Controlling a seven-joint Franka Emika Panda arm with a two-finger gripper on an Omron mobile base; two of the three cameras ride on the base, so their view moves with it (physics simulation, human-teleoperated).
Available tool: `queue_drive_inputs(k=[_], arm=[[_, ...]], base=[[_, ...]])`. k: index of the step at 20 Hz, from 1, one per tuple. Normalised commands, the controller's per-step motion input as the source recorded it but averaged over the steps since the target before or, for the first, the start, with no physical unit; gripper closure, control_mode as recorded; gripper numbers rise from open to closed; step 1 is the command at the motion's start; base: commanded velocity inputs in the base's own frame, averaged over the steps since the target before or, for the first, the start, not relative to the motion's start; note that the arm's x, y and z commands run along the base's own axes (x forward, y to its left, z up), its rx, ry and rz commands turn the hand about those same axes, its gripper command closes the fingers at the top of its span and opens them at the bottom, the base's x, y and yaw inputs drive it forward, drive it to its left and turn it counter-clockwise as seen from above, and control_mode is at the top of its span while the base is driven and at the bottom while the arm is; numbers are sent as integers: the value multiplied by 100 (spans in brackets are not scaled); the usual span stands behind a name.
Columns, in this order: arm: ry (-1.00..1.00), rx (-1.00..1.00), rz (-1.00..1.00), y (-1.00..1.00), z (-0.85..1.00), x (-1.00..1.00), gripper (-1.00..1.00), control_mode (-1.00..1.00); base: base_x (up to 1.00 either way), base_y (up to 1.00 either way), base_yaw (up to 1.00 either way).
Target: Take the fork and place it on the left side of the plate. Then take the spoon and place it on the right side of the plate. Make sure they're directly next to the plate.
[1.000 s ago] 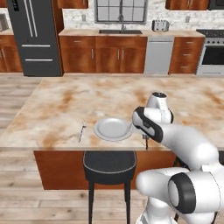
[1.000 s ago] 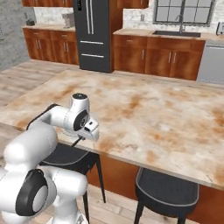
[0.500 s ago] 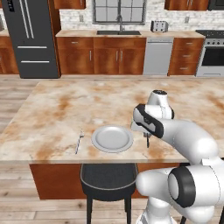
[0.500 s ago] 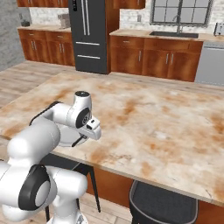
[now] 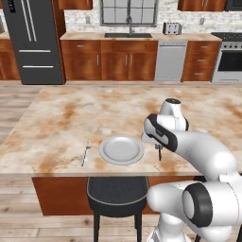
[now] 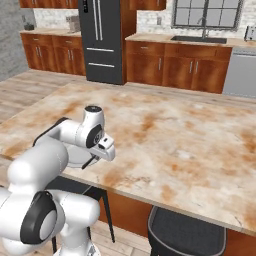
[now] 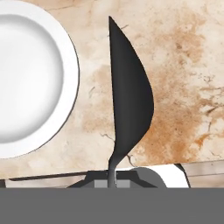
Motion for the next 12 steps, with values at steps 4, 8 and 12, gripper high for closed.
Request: queue_drive_inputs(k=[4, 8, 12], arm=[[0, 0, 0, 0, 0, 0, 100, 100], [0, 0, 0, 0, 0, 0, 100, -100], [0, 0, 0, 0, 0, 0, 100, -100]], base=[[0, 0, 0], [0, 0, 0], [0, 0, 0]])
